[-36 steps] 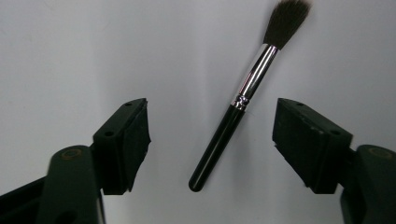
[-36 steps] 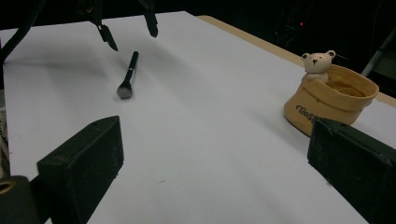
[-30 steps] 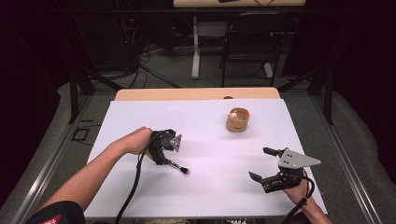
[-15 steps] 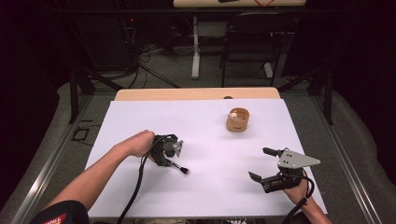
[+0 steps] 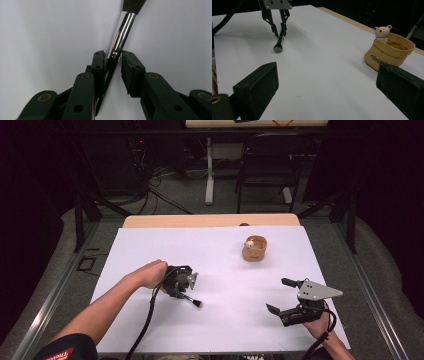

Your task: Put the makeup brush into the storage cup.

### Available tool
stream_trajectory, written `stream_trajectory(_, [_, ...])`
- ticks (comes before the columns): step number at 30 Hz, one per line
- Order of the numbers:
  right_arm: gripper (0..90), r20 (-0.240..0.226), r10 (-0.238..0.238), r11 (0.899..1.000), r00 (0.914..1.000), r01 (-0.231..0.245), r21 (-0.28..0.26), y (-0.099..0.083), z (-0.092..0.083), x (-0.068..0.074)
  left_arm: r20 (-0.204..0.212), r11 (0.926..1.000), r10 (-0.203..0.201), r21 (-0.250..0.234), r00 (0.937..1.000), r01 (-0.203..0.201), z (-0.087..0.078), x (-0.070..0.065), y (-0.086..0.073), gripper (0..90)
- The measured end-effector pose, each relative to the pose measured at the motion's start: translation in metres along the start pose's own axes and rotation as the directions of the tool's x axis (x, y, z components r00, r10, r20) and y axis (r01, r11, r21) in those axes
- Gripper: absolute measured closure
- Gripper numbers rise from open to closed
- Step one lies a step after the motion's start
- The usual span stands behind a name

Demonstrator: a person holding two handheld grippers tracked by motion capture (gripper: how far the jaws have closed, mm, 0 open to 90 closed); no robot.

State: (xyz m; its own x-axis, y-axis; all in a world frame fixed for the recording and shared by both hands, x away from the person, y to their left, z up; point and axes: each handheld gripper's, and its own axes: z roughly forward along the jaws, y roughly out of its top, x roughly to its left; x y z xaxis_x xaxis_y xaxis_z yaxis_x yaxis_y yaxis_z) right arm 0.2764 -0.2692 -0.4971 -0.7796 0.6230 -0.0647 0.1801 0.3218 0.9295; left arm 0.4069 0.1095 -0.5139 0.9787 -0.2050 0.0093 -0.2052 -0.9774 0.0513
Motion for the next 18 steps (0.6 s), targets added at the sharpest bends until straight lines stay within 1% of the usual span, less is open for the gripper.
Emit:
stream_trajectory(3, [3.6,0.001,-0.001,1.0,1.0,0.001,0.001,0.0002,-0.0005,0.0002,0.004,1.0,0.005,0.001,1.0,-0.005,0.0006,-0.0001,0.0003,72.6])
stream_trajectory(5, [3.7,0.0,0.0,1.0,1.0,0.0,0.0,0.0001,-0.001,0.0002,0.015,0.9994,0.022,0.026,0.9996,-0.022,0.0063,-0.0018,0.0019,75.6])
stream_trajectory(7, [3.8,0.003,0.0,1.0,1.0,0.0,-0.001,0.0002,-0.0015,0.0003,0.021,0.9993,0.025,0.027,0.9995,-0.026,0.0089,-0.0026,0.0023,75.7])
stream_trajectory(8, [3.8,0.003,0.0,1.0,1.0,0.0,-0.001,0.0002,-0.0015,0.0003,0.03,0.9993,0.027,0.025,0.9992,-0.028,0.0091,-0.0025,0.0025,75.7])
stream_trajectory(9, [3.9,0.004,0.001,1.0,1.0,-0.001,-0.001,0.0001,-0.0017,0.0003,0.022,0.9996,0.025,0.016,0.9995,-0.025,0.0085,-0.0031,0.0024,77.1])
stream_trajectory(10, [3.9,0.004,0.002,1.0,1.0,-0.002,-0.001,0.0001,-0.0017,0.0002,0.026,0.9996,0.026,0.009,0.9993,-0.026,0.0089,-0.0036,0.0023,77.3])
stream_trajectory(18, [4.1,0.001,0.004,1.0,1.0,-0.004,0.004,-0.0001,0.0,0.0002,0.029,0.9997,0.025,0.004,0.9993,-0.025,0.0084,-0.0043,0.0007,78.1])
